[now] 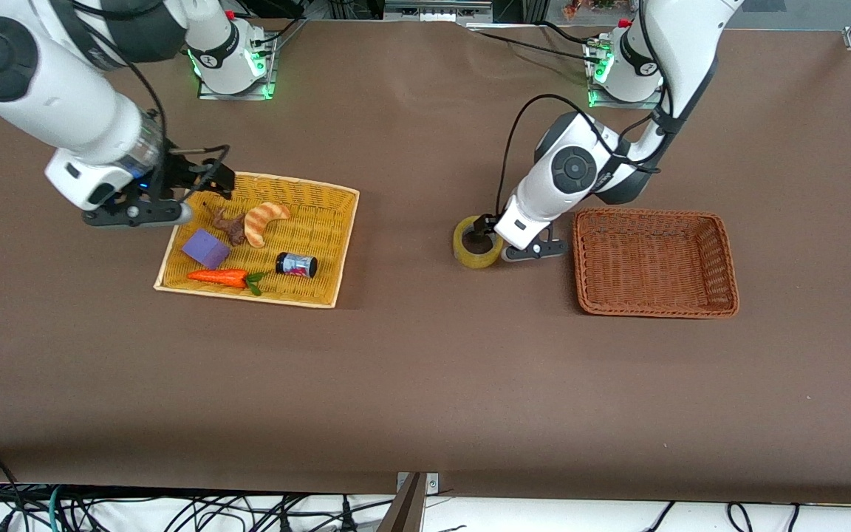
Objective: Transfer tape with both arms
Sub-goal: 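Grasp the tape with the left gripper while the right gripper releases it, then carry the tape into the basket with the left gripper while the right gripper retracts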
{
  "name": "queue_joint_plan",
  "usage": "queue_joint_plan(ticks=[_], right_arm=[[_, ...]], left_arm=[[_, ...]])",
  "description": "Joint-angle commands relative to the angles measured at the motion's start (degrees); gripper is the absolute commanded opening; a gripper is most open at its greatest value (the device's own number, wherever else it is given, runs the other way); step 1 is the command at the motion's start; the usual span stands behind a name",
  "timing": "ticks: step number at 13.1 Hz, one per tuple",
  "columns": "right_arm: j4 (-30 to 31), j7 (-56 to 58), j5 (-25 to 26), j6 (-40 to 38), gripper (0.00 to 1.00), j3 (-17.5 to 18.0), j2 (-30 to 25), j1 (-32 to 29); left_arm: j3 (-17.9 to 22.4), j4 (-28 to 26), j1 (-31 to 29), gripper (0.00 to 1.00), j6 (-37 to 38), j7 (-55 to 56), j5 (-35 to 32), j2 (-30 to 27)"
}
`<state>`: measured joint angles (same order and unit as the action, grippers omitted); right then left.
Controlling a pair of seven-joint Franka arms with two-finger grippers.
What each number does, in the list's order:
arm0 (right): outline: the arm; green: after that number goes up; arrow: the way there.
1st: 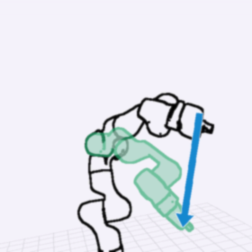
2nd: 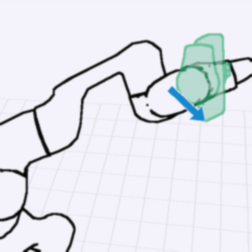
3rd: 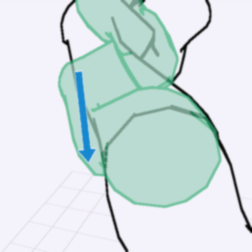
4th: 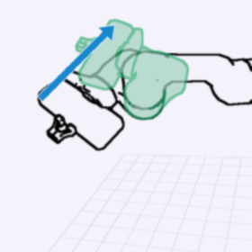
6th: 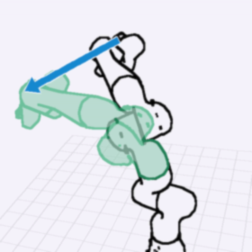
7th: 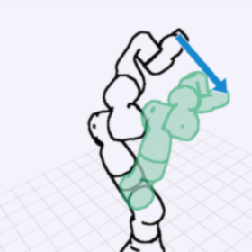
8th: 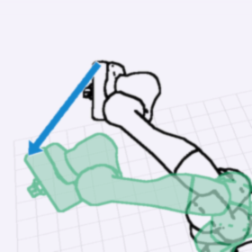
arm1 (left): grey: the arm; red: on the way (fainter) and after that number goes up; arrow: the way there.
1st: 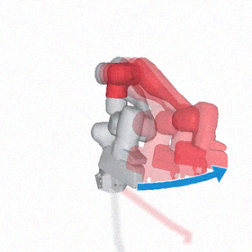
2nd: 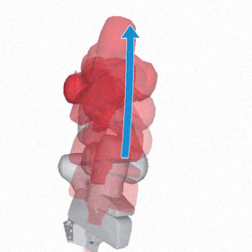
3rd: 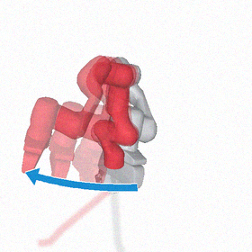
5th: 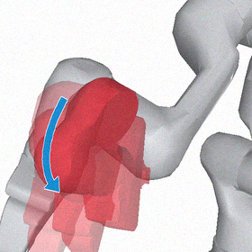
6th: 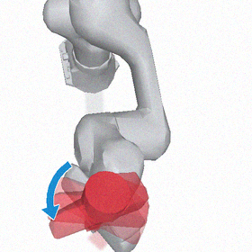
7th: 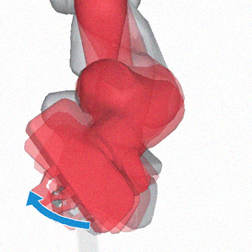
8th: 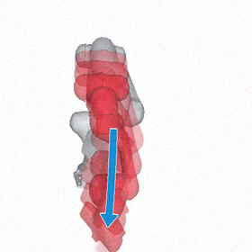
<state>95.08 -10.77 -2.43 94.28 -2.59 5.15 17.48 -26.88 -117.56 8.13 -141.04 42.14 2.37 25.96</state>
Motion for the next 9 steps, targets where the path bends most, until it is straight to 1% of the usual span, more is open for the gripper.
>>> queue_joint_plan(ticks=[1,3,4,5,7,9], right_arm=[[0.7,6.2,0.9,-0.8,1.0,0.7,-1.6,-5.9],[-0.5,6.5,5.7,-0.9,1.0,0.7,-1.5,-6.1],[-2.1,6.6,5.9,-0.9,1.0,0.6,-1.4,-5.9],[-2.9,6.6,5.8,-0.9,1.0,0.6,-1.1,-5.8],[-2.9,6.5,5.5,-0.9,1.0,0.5,-1.0,-5.8],[-3.0,6.3,5.5,-0.9,1.0,0.5,-1.1,-5.8]], left_arm=[[-0.3,0.0,1.2,1.0,-2.8,6.0,-6.9,2.5],[-0.4,0.2,1.4,1.0,-3.3,11.2,-15.1,4.4],[-0.4,0.3,1.4,1.0,-3.3,12.3,-17.7,4.9],[-0.4,0.5,1.3,1.0,-3.3,12.5,-18.5,5.4],[-0.4,0.7,1.2,1.0,-3.3,12.4,-19.4,6.3],[-0.3,0.7,1.2,1.0,-3.4,12.8,-22.8,7.3]])
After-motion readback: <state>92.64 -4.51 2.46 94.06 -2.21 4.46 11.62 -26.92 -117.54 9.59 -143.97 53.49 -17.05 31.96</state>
